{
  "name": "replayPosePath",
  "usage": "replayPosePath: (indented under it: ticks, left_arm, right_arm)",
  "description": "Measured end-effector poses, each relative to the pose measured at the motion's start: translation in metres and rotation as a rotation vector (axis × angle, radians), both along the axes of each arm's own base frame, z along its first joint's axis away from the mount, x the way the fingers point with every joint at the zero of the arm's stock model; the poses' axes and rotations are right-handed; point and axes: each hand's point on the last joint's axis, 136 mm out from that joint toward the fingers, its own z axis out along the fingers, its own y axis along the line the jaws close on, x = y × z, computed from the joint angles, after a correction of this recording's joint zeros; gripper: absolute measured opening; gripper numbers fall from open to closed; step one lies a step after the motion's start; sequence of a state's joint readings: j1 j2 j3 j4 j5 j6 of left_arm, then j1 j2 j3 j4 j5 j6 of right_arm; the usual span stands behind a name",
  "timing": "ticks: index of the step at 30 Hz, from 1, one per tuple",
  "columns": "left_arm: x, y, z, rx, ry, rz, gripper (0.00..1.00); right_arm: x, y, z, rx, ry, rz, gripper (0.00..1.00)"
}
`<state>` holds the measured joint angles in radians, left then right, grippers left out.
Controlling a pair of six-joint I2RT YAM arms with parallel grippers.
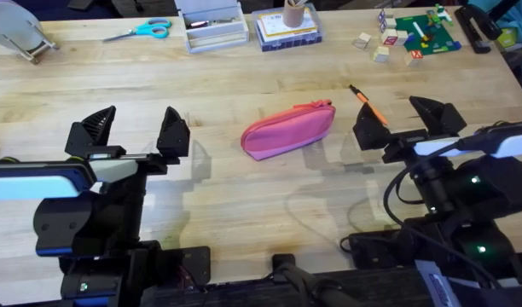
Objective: Unzip the bag, pick up the pens from the table one at a time and place them inside, then zip the bag closed.
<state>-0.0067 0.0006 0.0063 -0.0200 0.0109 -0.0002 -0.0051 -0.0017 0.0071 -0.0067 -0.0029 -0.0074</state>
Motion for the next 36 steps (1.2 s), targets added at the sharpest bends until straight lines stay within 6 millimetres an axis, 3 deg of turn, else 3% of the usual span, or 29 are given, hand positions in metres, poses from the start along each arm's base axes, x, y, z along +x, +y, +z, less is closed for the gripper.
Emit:
replayPosePath:
  ticks: [23,28,31,36]
  left_arm:
    - [0.0,0.001,-0.002,0.023,0.009,0.007,0.994]
    - [-0.006,0.001,-0.011,0.054,0.104,0.005,0.994]
    - [-0.012,0.002,0.005,0.077,0.123,0.004,0.994]
    - [-0.016,0.002,0.044,0.096,0.121,0.006,0.994]
  right_arm:
    - [0.0,-0.001,0.0,0.001,0.004,-0.004,0.997]
    - [-0.007,-0.001,-0.002,0.009,0.085,-0.005,0.996]
    - [-0.011,-0.001,0.011,0.009,0.113,-0.005,0.995]
    - [-0.013,0.001,0.054,0.011,0.109,0.004,0.996]
